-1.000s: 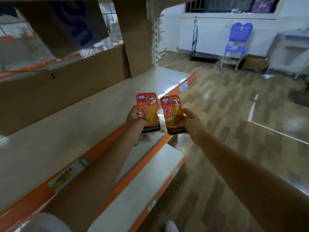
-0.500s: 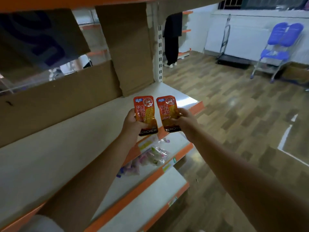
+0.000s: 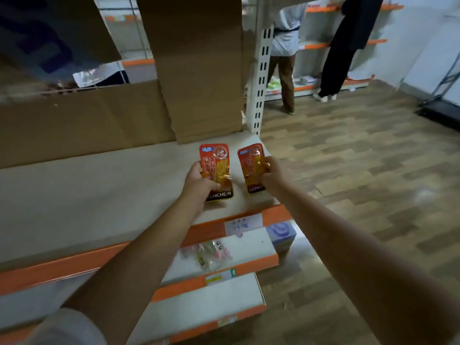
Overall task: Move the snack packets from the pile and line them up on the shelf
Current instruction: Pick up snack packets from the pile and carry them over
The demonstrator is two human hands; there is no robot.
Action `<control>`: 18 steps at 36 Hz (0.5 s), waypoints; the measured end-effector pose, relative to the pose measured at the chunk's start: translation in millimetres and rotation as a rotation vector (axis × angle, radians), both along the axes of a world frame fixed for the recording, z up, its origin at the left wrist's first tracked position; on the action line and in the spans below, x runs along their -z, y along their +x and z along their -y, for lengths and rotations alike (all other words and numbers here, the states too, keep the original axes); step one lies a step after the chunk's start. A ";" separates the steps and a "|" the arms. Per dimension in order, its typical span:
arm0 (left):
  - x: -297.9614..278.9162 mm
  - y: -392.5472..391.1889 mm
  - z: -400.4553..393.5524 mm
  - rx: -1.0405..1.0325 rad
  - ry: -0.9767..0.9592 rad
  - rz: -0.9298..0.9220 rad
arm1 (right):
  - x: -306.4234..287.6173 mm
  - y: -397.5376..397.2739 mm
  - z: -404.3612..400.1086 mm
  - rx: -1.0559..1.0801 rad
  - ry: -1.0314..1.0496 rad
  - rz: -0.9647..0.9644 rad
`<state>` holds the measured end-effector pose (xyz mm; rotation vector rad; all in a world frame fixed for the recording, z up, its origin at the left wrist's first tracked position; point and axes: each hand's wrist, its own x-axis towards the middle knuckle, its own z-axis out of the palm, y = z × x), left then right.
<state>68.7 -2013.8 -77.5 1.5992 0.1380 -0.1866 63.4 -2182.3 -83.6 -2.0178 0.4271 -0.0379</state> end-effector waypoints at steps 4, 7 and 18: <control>3.2 6.3 3.6 -0.047 -0.009 -0.084 | -1.3 10.9 1.3 -0.024 0.007 0.076; 1.0 11.4 4.8 -0.073 -0.025 -0.093 | 2.0 18.9 2.8 -0.082 -0.191 0.090; -7.4 27.7 7.7 -0.103 -0.014 -0.017 | 0.2 50.6 12.6 -0.182 -0.732 -0.075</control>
